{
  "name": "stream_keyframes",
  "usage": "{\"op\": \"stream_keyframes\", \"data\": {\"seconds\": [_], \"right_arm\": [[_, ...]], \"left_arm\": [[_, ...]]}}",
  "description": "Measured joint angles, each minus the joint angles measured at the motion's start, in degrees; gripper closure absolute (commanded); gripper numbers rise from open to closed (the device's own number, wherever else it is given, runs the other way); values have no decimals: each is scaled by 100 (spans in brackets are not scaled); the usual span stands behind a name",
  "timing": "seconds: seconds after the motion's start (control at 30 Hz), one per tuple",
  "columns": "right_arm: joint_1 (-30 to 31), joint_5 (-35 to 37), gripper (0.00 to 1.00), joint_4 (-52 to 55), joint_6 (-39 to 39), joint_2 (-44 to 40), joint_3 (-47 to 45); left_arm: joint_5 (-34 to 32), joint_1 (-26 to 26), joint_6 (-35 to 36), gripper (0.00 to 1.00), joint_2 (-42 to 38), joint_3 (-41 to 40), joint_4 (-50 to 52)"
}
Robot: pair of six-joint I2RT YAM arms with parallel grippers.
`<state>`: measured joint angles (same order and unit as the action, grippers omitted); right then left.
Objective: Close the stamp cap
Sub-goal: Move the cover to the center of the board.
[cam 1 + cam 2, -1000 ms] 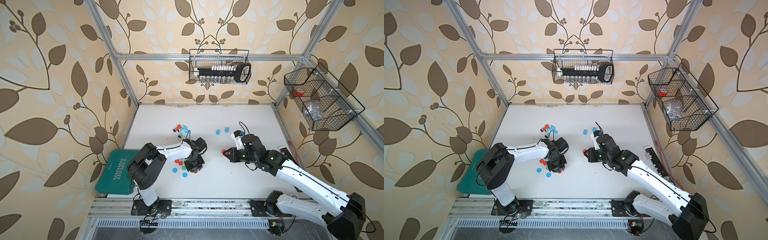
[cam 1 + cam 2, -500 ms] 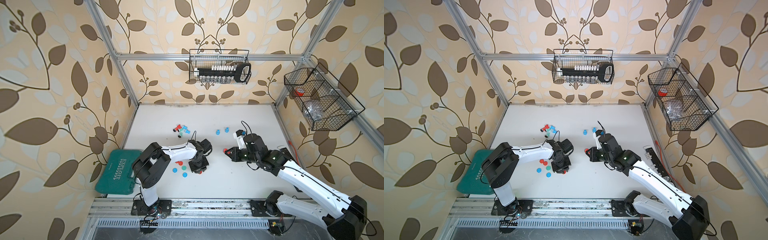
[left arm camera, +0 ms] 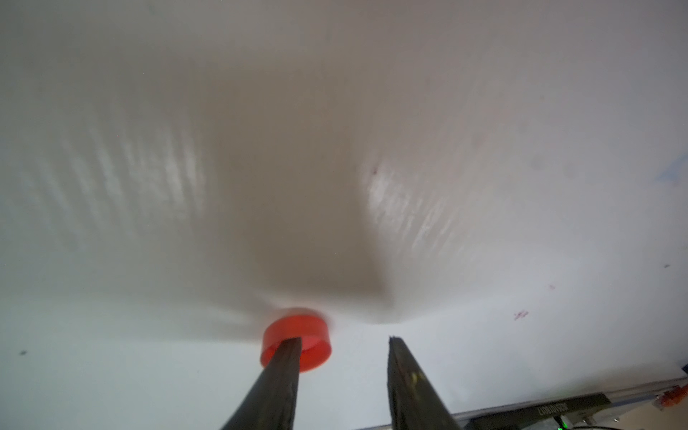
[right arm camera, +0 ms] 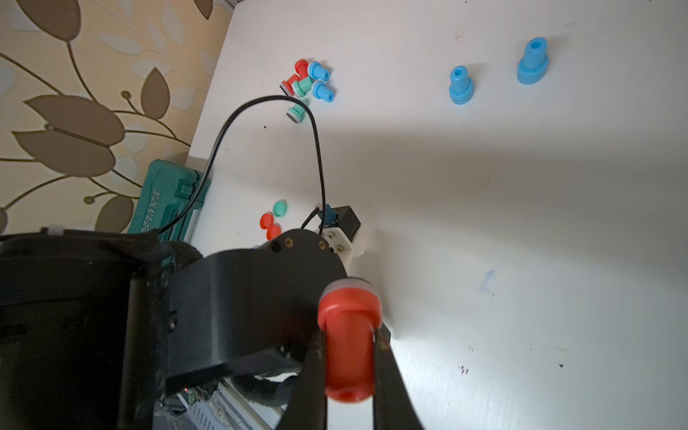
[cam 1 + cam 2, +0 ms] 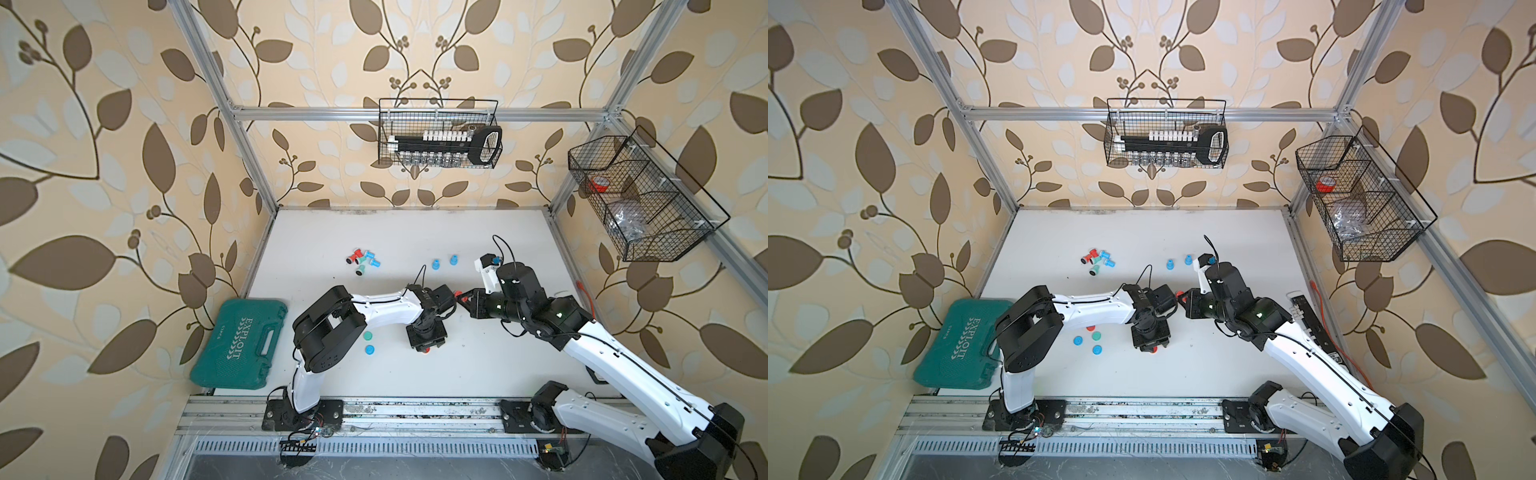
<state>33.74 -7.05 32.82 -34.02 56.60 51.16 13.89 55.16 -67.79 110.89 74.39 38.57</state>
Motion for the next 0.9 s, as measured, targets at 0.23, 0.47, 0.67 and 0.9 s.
{"op": "stream_keyframes", "data": {"seconds": [0.23, 0.47, 0.67, 0.9], "right_arm": [[-212, 2, 86, 345, 164, -33, 341], [-398, 0, 86, 765, 391, -22, 772], [-463, -50, 85, 1270, 621, 225, 1167], [105, -177, 85, 1587, 647, 1237, 1425]], "left_arm": [[-74, -2, 4, 51, -197, 98, 197], [-83, -79, 35, 51, -704, 195, 354], [-85, -693, 304, 50, -1360, -31, 498], [-302, -2697, 1244, 49, -2304, -247, 911]]}}
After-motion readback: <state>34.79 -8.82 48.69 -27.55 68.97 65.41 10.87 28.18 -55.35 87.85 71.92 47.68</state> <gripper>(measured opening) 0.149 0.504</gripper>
